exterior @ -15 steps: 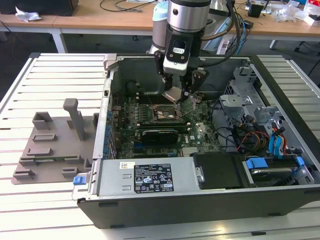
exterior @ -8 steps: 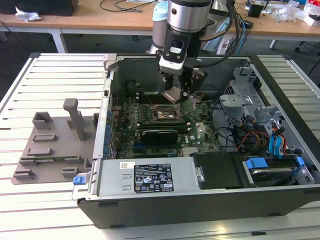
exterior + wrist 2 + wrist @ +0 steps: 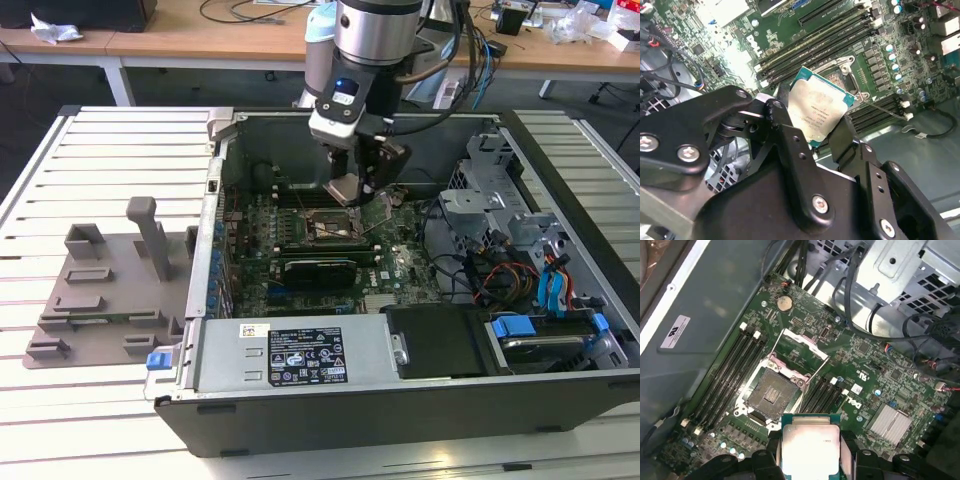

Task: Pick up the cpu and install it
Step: 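Place the cpu into insertion slot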

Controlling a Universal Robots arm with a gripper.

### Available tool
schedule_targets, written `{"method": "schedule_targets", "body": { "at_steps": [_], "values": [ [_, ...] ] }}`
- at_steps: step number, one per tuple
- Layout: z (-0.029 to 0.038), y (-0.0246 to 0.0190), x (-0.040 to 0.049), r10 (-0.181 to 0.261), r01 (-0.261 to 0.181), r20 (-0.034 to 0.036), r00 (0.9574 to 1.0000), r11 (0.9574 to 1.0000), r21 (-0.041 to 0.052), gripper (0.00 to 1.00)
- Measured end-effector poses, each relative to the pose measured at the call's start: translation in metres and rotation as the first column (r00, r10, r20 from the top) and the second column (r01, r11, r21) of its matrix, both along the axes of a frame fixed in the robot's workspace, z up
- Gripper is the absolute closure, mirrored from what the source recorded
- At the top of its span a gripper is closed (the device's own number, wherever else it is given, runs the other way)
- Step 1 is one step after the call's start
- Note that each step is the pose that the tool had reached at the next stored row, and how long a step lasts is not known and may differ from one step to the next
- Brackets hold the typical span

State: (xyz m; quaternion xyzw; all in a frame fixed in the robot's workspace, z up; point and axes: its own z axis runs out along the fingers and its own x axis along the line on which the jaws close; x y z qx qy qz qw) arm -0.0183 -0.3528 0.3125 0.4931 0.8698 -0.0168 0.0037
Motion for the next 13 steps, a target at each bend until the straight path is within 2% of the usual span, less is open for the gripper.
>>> {"method": "schedule_targets", "body": {
  "at_steps": [5,7,13],
  "values": [
    [-0.0001,0.0,0.0,-0.079,0.079,0.0,0.9969,0.9969,0.0,0.45],
    [-0.0001,0.0,0.0,-0.093,0.093,0.0,0.9956,0.9956,0.0,0.45],
    [-0.0003,0.0,0.0,-0.18,0.18,0.0,0.9836,0.9836,-0.0001,0.45]
  ]
}}
